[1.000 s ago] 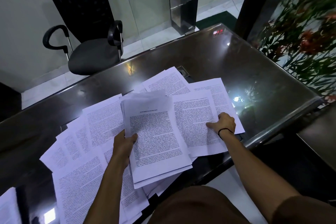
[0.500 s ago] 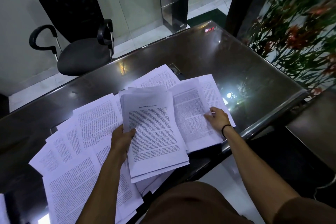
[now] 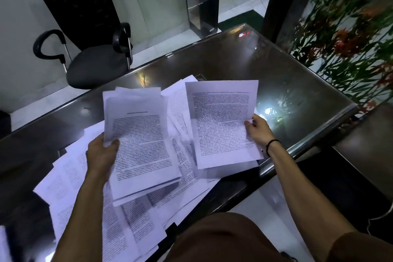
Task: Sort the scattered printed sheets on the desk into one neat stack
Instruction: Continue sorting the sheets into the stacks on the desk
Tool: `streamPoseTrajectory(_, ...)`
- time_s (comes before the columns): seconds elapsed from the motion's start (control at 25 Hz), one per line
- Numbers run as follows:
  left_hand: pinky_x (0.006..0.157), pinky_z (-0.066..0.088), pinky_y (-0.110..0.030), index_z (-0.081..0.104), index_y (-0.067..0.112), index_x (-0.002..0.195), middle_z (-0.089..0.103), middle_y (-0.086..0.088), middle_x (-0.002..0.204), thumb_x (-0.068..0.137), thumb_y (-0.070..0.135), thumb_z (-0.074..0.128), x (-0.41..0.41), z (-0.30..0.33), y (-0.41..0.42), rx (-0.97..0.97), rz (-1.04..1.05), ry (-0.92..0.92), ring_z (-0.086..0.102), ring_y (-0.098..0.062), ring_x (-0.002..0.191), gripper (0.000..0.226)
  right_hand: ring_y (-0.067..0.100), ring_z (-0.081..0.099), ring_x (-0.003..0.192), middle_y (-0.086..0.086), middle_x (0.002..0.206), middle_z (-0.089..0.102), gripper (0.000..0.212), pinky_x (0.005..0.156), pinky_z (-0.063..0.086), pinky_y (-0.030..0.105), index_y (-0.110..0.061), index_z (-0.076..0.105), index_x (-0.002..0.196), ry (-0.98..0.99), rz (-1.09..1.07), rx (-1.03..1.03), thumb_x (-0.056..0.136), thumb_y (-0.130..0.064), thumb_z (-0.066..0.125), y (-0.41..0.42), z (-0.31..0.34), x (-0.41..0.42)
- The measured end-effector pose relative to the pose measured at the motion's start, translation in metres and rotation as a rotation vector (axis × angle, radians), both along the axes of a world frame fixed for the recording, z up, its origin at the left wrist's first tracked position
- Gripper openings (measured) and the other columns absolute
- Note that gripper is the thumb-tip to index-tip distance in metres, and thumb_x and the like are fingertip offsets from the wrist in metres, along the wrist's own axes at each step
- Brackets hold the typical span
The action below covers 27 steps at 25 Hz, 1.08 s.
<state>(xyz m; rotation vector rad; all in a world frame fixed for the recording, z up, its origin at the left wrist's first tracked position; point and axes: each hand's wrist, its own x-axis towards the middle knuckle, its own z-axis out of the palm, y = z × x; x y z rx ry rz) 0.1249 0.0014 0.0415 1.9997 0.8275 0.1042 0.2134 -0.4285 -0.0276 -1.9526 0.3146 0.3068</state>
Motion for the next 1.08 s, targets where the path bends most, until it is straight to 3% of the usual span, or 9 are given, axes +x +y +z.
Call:
streamPoseTrajectory(0.16,0.091,0.054,-0.041,0.069,0.016,0.12,0.074,-0.004,0.109,0.095,0.012,0.067,-0.005,-0.003,-0.024,-0.197,-0.089,-0.016,0.069,-0.027,0.101,0.025,0.014,0.069,0.092,-0.01,0.102,0.074,0.033,0.078,0.057,0.034,-0.027,0.067,0.109,0.034,0.157,0.177,0.085,-0.043,0.052,0.065,0.013,-0.018)
streamPoseTrajectory(0.32,0.079,0.053,-0.034,0.066,0.024,0.117,0.072,0.01,0.101,0.102,0.012,0.056,-0.017,-0.015,-0.055,-0.379,-0.127,0.015,0.068,-0.017,0.096,0.022,0.016,0.059,0.08,-0.004,0.104,0.064,0.019,0.068,0.047,0.032,-0.026,0.053,0.114,0.172,0.197,0.188,0.095,-0.027,0.049,0.125,0.0,-0.039)
streamPoseTrajectory(0.52,0.092,0.054,-0.043,0.069,0.028,0.113,0.075,0.001,0.11,0.103,0.045,0.051,-0.026,-0.029,-0.055,-0.712,0.178,-0.008,0.07,-0.022,0.098,0.026,0.02,0.058,0.084,0.0,0.111,0.061,0.036,0.074,0.046,0.036,-0.021,0.048,0.135,0.169,0.251,0.144,0.1,-0.021,0.05,0.142,-0.01,-0.04)
streamPoseTrajectory(0.6,0.101,0.052,-0.049,0.067,0.024,0.126,0.073,-0.001,0.122,0.098,0.045,0.062,-0.027,-0.036,-0.054,-0.631,0.073,0.023,0.069,-0.022,0.106,0.035,0.022,0.06,0.088,0.002,0.112,0.064,0.031,0.077,0.05,0.039,-0.019,0.054,0.131,0.157,0.327,0.118,0.1,-0.019,0.051,0.143,-0.014,-0.04)
streamPoseTrajectory(0.68,0.104,0.051,-0.052,0.064,0.011,0.132,0.07,-0.01,0.125,0.095,0.02,0.07,-0.027,-0.041,-0.055,-0.48,0.05,0.04,0.068,-0.027,0.105,0.039,0.022,0.062,0.103,0.0,0.118,0.064,0.029,0.09,0.052,0.041,-0.02,0.056,0.128,0.173,0.346,0.109,0.099,-0.021,0.055,0.14,-0.016,-0.035)
streamPoseTrajectory(0.76,0.102,0.051,-0.044,0.061,0.007,0.134,0.068,-0.009,0.123,0.095,0.011,0.069,-0.027,-0.045,-0.053,-0.433,0.087,0.063,0.066,-0.031,0.107,0.04,0.023,0.058,0.115,0.0,0.123,0.06,0.032,0.092,0.048,0.035,-0.02,0.057,0.125,0.146,0.316,-0.049,0.094,-0.028,0.063,0.127,-0.02,-0.025)
streamPoseTrajectory(0.92,0.094,0.045,-0.035,0.055,0.008,0.141,0.062,-0.006,0.127,0.098,0.012,0.065,-0.027,-0.045,-0.04,-0.403,0.145,0.063,0.058,-0.026,0.105,0.044,0.036,0.035,0.128,0.006,0.146,0.027,0.089,0.095,0.043,0.051,-0.028,0.035,0.137,0.187,0.137,-0.675,0.066,-0.05,0.084,0.082,-0.026,-0.002)
streamPoseTrajectory(1.0,0.093,0.046,-0.036,0.055,0.007,0.141,0.063,-0.011,0.13,0.098,0.013,0.065,-0.028,-0.047,-0.03,-0.402,0.18,0.057,0.059,-0.028,0.104,0.044,0.041,0.041,0.124,0.012,0.144,0.025,0.109,0.093,0.046,0.054,-0.023,0.024,0.141,0.28,0.087,-0.659,0.058,-0.047,0.09,0.068,-0.026,0.007)
streamPoseTrajectory(1.08,0.092,0.046,-0.036,0.056,0.006,0.14,0.064,-0.012,0.13,0.098,0.013,0.065,-0.028,-0.047,-0.024,-0.399,0.2,0.046,0.059,-0.028,0.103,0.043,0.042,0.053,0.117,0.019,0.136,0.04,0.109,0.09,0.051,0.049,-0.015,0.024,0.14,0.326,0.055,-0.567,0.059,-0.037,0.093,0.062,-0.025,0.014)
